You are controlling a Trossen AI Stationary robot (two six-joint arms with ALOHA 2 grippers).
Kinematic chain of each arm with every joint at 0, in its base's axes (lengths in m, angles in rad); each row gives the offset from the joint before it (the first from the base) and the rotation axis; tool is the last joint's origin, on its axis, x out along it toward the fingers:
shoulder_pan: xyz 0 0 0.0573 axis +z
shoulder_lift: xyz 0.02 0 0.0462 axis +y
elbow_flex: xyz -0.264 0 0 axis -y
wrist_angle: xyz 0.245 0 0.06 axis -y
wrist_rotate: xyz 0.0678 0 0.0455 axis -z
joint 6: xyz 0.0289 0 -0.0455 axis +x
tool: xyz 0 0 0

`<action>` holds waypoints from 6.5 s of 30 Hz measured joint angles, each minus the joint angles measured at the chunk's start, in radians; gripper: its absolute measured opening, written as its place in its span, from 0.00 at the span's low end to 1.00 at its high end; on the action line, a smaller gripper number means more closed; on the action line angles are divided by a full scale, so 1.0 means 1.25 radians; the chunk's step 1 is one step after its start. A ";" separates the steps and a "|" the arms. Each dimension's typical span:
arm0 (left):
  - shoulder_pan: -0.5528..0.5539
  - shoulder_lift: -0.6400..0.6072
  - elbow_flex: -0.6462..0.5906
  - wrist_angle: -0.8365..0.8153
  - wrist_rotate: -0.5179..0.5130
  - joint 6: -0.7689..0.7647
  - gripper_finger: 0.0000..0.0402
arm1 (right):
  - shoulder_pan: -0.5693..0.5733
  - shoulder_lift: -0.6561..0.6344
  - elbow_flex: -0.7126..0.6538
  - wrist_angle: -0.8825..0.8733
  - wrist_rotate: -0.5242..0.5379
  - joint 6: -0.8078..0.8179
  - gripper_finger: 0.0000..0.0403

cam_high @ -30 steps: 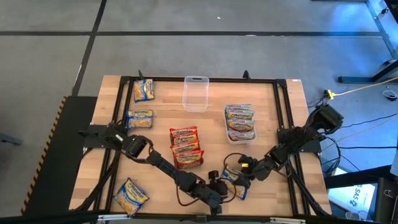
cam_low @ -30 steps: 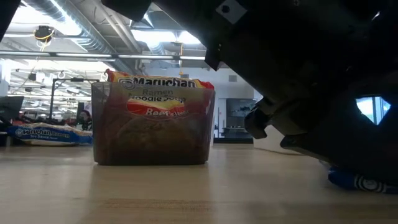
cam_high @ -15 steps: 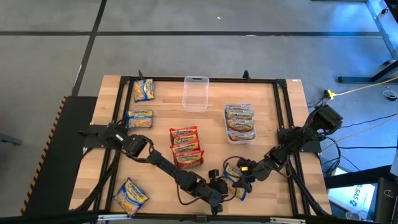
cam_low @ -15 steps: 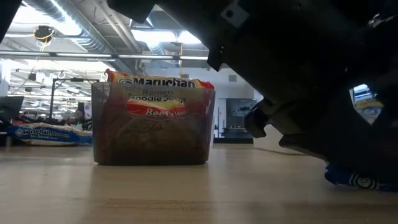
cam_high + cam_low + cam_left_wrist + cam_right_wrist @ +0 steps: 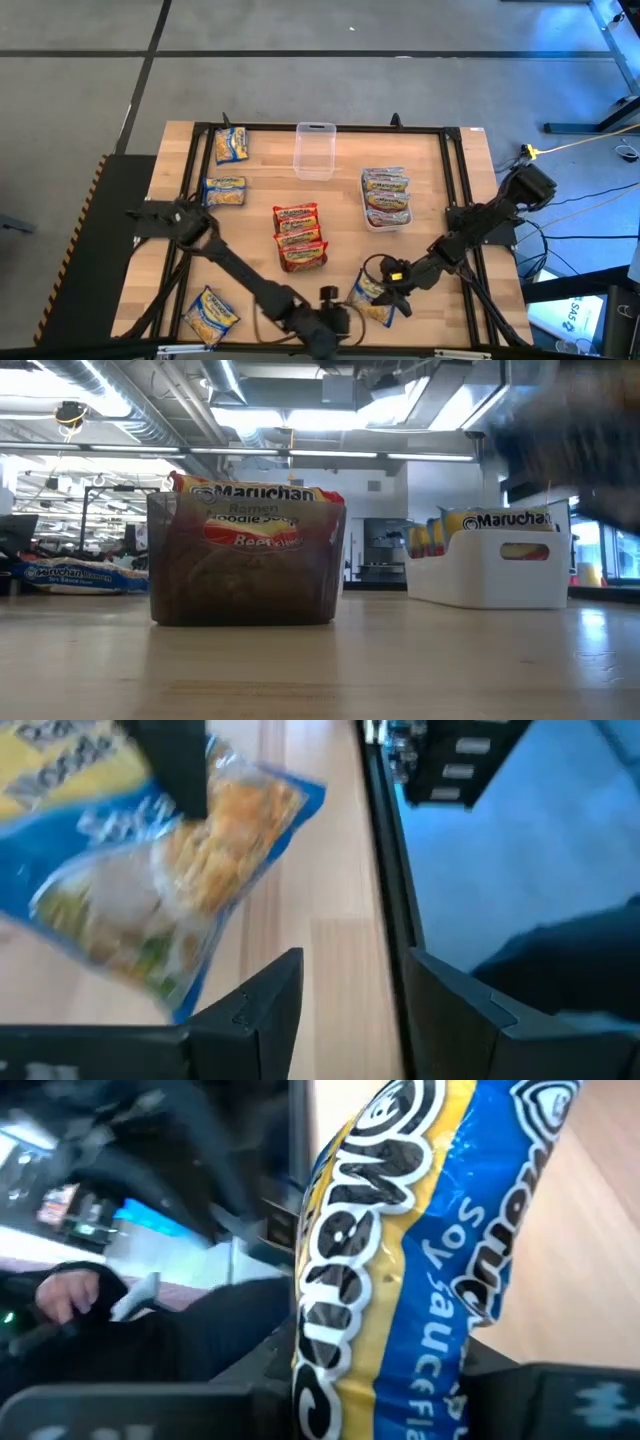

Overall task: Sort Maruchan noodles
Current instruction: Put the blue noodle pack into the transparent bin

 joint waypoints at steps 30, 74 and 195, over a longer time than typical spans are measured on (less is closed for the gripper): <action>0.105 -0.812 -0.895 0.211 -0.154 0.018 0.42 | -0.623 0.000 0.609 -0.719 0.014 -1.005 0.22; 0.165 -0.892 -0.975 0.232 -0.154 0.031 0.42 | -1.042 0.562 1.092 -0.946 -0.314 -1.249 0.21; -0.305 -0.340 -0.491 -0.439 0.401 -0.985 0.42 | 0.162 0.141 0.313 -0.785 0.413 -0.040 0.46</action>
